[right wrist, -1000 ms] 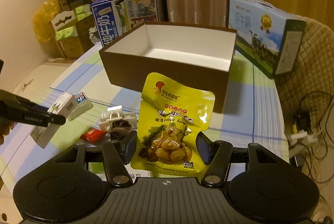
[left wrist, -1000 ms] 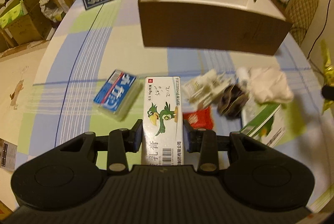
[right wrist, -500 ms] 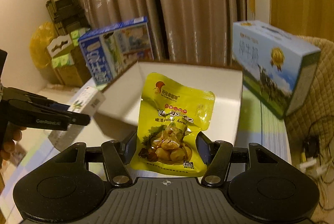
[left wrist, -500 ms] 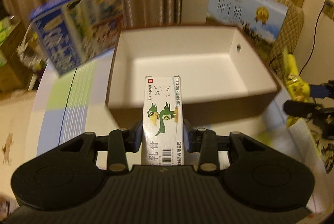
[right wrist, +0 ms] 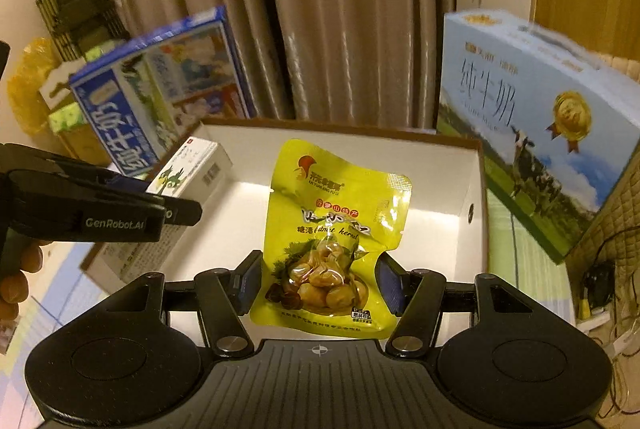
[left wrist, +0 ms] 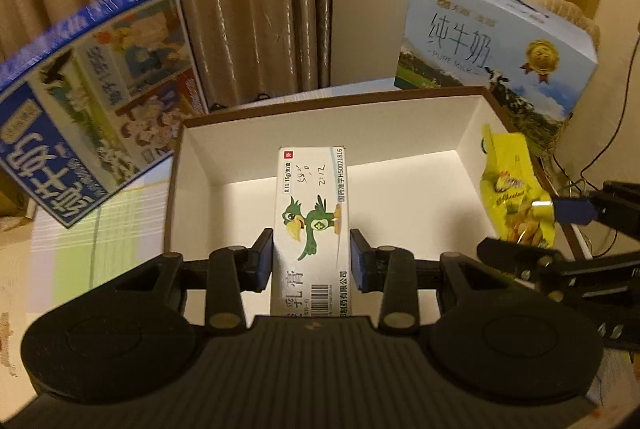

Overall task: Organize objects
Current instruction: 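Carry both items into the brown box and open both grippers to release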

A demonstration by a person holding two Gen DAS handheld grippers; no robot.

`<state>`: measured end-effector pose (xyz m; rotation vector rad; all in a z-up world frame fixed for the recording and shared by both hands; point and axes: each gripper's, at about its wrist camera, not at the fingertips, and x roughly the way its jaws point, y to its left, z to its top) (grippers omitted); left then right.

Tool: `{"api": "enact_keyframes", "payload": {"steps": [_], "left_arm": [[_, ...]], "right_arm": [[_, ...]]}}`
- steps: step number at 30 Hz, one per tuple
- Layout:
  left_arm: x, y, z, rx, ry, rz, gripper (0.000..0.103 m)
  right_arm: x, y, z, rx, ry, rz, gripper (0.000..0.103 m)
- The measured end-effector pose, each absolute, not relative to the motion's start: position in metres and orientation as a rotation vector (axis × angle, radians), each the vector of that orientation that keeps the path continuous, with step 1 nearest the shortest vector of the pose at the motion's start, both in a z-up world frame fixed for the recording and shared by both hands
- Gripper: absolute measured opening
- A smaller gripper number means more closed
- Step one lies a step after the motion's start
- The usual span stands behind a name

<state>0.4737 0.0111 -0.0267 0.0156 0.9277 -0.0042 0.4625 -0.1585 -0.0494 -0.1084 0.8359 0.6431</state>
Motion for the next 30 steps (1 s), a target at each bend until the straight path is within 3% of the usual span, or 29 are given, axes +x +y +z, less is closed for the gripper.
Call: {"api": "enact_keyframes", "payload": {"steps": [13, 22, 23, 25, 30], "left_arm": [[0.523, 0.008, -0.112, -0.121, 1.153, -0.007, 0.033], [0.532, 0.002, -0.124, -0.123, 1.210, -0.007, 0.034], [0.533, 0.001, -0.124, -0.127, 1.211, -0.007, 0.035], [0.533, 0.003, -0.122, -0.138, 1.205, -0.010, 0.049], [0.527, 0.008, -0.112, -0.117, 1.177, -0.014, 0.057]], "right_arm": [[0.499, -0.149, -0.107, -0.123, 1.059, 0.603, 0.057], [0.506, -0.153, -0.117, -0.122, 1.115, 0.584, 0.057], [0.507, -0.153, -0.117, -0.122, 1.116, 0.583, 0.057], [0.508, -0.151, -0.118, -0.117, 1.120, 0.579, 0.057], [0.511, -0.150, -0.119, -0.103, 1.140, 0.571, 0.059]]}}
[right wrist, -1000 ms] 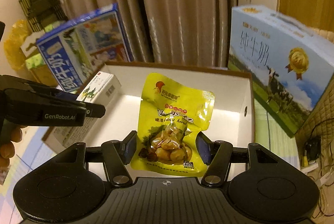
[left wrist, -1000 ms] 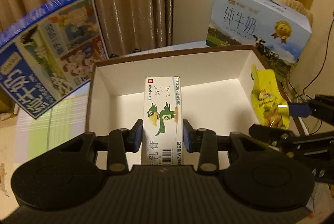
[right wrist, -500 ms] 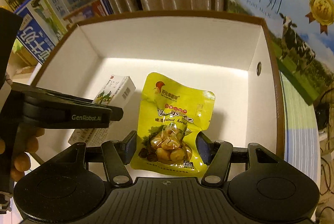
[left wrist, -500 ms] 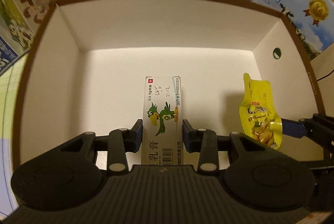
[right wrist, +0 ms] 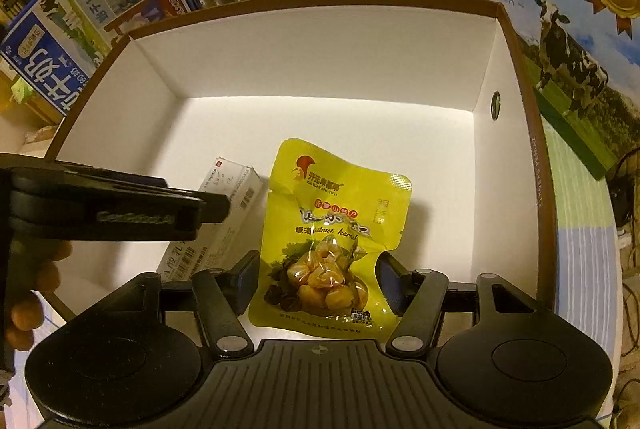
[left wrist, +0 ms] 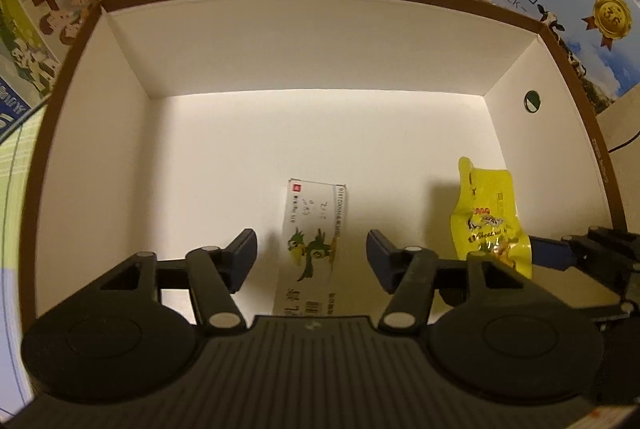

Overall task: Organize objects
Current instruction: 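Carry both items into the brown box and open both grippers to release, then withdraw both tools from the box back over the table items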

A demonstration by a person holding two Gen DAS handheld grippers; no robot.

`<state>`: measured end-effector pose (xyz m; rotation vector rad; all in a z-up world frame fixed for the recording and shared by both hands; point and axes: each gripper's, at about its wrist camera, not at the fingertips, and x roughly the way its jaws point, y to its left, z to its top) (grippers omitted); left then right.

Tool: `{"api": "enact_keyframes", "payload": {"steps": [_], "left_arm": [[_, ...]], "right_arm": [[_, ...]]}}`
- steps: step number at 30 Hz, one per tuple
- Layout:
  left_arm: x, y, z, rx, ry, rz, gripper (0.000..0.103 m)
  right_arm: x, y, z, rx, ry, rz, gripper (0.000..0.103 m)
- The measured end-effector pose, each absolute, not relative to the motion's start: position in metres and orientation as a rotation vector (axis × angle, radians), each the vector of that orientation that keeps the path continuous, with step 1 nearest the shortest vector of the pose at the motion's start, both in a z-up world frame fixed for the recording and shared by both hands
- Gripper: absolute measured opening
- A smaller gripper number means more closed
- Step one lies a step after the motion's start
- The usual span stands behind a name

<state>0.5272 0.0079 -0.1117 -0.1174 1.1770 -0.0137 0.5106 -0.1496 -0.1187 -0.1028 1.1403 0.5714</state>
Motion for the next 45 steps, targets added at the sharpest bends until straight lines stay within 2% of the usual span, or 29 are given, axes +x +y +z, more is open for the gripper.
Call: {"api": "enact_keyframes", "payload": {"steps": [2, 4, 10, 21, 36, 42, 45], "left_arm": [[0.524, 0.011, -0.108, -0.103, 1.166, -0.014, 0.061], [0.519, 0.014, -0.103, -0.090, 1.151, -0.011, 0.069], [0.506, 0.023, -0.085, -0.058, 1.107, -0.030, 0.077], [0.457, 0.028, -0.045, -0.036, 1.031, -0.047, 0.079], [0.367, 0.027, 0.005, -0.093, 0.958, -0.034, 0.084], [0.331, 0.022, 0.021, -0.107, 0.927, -0.017, 0.091], [0.314, 0.019, 0.025, -0.106, 0.916, -0.012, 0.091]], "right_arm": [[0.512, -0.150, -0.120, -0.091, 1.148, 0.558, 0.061], [0.511, -0.151, -0.118, -0.089, 1.136, 0.545, 0.063], [0.505, -0.159, -0.103, -0.026, 1.063, 0.554, 0.073], [0.449, -0.183, -0.053, 0.022, 0.900, 0.590, 0.074], [0.367, -0.227, -0.013, 0.119, 0.862, 0.572, 0.074], [0.340, -0.237, -0.001, 0.143, 0.845, 0.576, 0.074], [0.326, -0.240, 0.003, 0.148, 0.835, 0.576, 0.074]]}}
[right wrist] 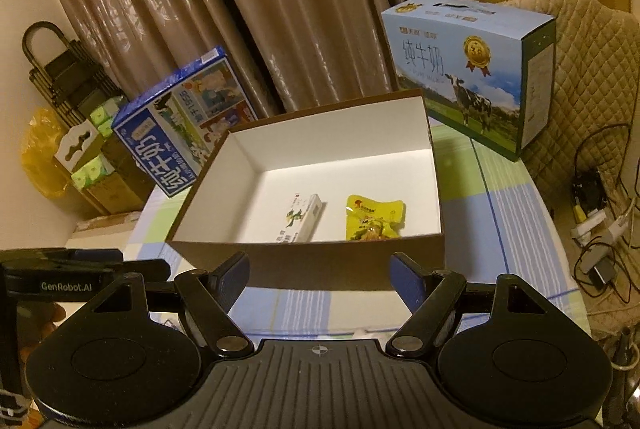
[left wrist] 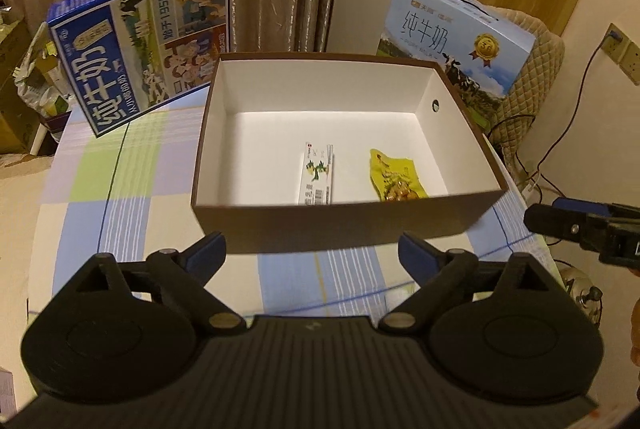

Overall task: Organize objects
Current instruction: 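Withdraw both tools from the box back over the table items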

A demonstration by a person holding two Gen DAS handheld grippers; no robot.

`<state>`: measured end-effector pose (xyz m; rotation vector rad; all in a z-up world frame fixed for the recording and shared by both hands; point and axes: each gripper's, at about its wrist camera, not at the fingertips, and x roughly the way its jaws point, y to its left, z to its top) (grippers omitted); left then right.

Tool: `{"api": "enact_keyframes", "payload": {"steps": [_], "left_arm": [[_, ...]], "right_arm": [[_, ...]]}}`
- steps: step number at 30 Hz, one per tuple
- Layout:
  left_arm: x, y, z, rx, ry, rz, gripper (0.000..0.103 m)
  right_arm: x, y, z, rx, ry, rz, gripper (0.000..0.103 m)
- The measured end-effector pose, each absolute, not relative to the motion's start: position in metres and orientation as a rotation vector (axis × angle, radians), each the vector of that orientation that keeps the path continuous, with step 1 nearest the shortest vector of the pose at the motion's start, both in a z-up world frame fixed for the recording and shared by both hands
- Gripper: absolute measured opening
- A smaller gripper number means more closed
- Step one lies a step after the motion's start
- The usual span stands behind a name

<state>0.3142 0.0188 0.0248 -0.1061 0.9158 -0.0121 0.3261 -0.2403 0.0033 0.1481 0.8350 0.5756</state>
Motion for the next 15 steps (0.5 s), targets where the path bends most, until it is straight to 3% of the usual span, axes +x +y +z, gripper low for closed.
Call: {"api": "enact_keyframes", "payload": {"steps": [15], "left_arm": [[0.250, 0.015, 0.023, -0.135, 0.942, 0.028, 0.091]], "right_arm": [[0.279, -0.256, 0.005, 0.161, 0.848, 0.591, 0.074]]}}
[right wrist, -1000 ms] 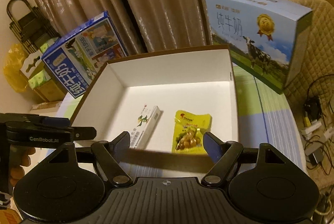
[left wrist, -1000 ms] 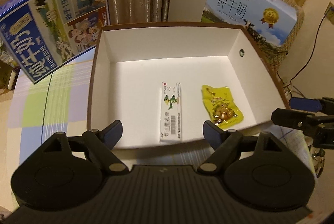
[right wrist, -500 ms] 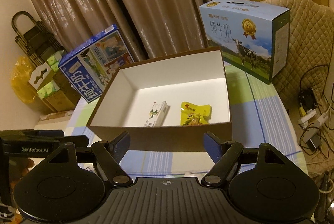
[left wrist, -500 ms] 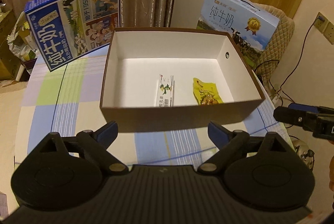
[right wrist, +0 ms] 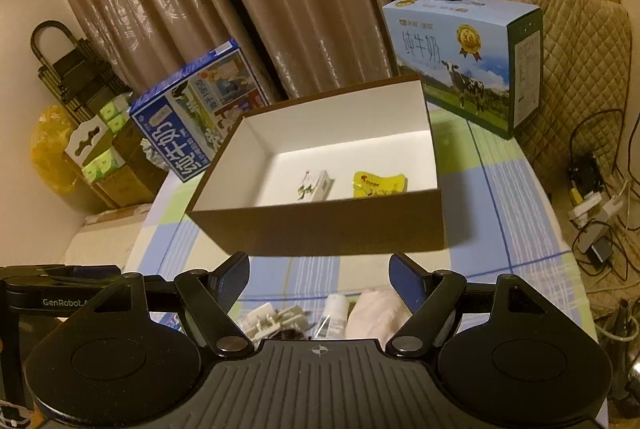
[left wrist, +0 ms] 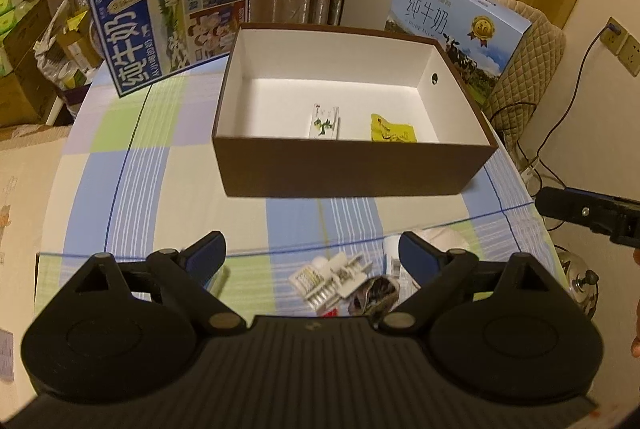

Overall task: Organize objects
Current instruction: 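Withdraw both tools from the box back over the table items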

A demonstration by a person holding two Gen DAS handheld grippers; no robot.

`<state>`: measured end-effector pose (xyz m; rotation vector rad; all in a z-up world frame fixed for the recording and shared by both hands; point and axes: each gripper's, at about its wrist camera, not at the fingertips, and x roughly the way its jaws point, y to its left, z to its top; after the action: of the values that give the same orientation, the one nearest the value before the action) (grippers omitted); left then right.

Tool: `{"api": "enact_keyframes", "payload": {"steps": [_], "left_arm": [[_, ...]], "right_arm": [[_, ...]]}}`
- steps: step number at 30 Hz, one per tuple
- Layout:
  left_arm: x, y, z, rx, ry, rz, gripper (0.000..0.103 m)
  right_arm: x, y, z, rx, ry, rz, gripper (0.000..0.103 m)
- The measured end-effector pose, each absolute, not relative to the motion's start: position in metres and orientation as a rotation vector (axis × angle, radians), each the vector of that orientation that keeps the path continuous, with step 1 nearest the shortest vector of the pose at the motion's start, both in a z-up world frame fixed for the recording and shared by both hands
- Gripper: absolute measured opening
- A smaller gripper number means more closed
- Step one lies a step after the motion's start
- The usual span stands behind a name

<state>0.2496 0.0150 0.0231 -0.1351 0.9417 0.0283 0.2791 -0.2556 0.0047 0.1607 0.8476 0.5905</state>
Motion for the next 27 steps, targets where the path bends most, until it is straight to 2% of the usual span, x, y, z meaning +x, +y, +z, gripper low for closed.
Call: {"api": "enact_keyframes", "payload": {"steps": [27], "left_arm": [[0.178, 0.006, -0.010, -0.156, 1.035, 0.074, 0.092]], "right_arm": [[0.223, -0.276, -0.029, 0.067, 0.941, 0.577, 0.074]]}}
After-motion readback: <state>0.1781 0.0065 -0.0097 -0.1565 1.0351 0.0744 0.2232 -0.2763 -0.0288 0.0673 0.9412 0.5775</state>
